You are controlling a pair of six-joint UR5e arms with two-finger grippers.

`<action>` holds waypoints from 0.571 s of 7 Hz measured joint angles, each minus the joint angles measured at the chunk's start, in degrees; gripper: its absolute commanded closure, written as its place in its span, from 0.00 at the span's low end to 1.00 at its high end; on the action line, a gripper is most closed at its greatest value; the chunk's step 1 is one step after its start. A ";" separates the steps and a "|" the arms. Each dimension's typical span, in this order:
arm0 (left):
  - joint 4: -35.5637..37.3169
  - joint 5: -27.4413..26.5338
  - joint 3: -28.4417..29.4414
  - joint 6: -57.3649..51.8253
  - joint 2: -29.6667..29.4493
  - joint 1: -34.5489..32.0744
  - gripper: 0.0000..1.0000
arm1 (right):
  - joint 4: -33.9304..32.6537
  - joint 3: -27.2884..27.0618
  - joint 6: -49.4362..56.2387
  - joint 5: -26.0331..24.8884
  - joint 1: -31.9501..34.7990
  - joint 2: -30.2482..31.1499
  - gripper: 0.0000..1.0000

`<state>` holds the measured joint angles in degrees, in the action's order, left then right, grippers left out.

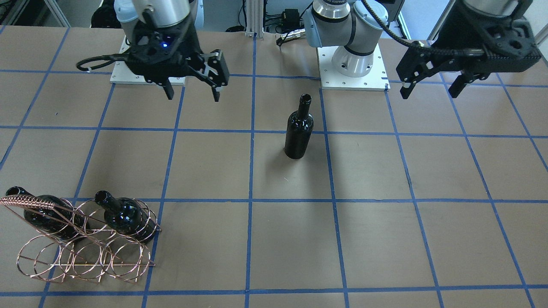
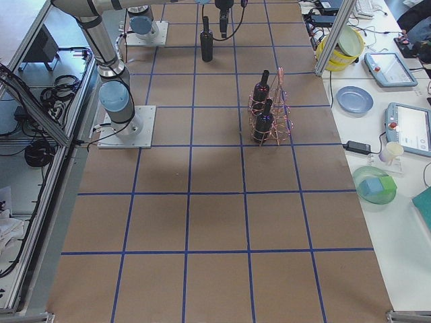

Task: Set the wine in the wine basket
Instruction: 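Move the right gripper over the standing bottle and grasp its neck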

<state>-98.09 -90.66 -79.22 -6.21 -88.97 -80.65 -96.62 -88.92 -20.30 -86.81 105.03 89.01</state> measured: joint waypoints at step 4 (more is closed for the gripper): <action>-1.87 1.05 -1.37 3.42 0.15 1.29 0.00 | -6.45 0.63 -7.60 -0.78 11.73 -5.02 0.00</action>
<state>-99.96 -89.62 -80.59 -2.79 -88.82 -79.36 -103.06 -88.29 -27.90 -87.59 116.76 83.98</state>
